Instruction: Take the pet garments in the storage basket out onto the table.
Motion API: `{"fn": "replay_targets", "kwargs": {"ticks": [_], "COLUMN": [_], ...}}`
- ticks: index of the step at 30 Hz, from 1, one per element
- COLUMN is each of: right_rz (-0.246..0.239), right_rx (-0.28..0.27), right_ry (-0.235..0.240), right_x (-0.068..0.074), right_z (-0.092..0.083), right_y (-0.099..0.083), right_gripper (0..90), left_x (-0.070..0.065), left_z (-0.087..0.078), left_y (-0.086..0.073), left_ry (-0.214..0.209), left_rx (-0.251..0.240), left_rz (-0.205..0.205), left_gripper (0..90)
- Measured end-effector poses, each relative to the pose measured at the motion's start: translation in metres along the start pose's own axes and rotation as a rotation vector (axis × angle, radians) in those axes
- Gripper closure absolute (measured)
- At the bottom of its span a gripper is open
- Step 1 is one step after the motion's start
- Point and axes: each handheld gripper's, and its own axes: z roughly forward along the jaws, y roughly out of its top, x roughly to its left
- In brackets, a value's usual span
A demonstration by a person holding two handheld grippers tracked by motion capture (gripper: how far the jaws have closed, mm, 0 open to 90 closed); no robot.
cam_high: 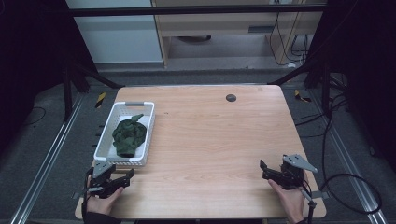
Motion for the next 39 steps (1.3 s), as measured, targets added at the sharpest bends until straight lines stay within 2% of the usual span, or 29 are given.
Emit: {"fn": "replay_targets", "kwargs": {"ticks": [7, 12, 17, 26, 32, 35, 39], "right_rz": [-0.001, -0.012, -0.017, -0.019, -0.017, -0.032, -0.032], "right_rx": [0.016, 0.019, 0.031, 0.029, 0.032, 0.029, 0.034], "right_ry": [0.008, 0.006, 0.007, 0.008, 0.008, 0.001, 0.001], "right_x": [0.000, 0.000, 0.000, 0.001, 0.002, 0.002, 0.002], "right_z": [0.000, 0.001, 0.002, 0.003, 0.002, 0.002, 0.002], "right_y": [-0.001, -0.002, -0.002, -0.003, -0.004, -0.004, -0.004], "right_gripper": [8.8, 8.8, 8.8, 8.8, 8.8, 8.8, 8.9], "left_x": [0.003, 0.004, 0.005, 0.008, 0.012, 0.013, 0.014], "left_z": [-0.013, -0.020, -0.028, -0.041, -0.044, -0.047, -0.048], "left_y": [0.004, 0.008, 0.013, 0.024, 0.031, 0.036, 0.042], "left_ry": [-0.010, -0.003, 0.028, 0.040, 0.029, 0.020, 0.018], "left_rx": [-0.029, -0.045, -0.071, -0.105, -0.117, -0.129, -0.123], "left_rz": [-0.016, -0.013, -0.013, -0.028, -0.032, -0.042, -0.034], "left_gripper": [25.6, 26.3, 26.9, 26.0, 25.5, 25.5, 24.7]}}
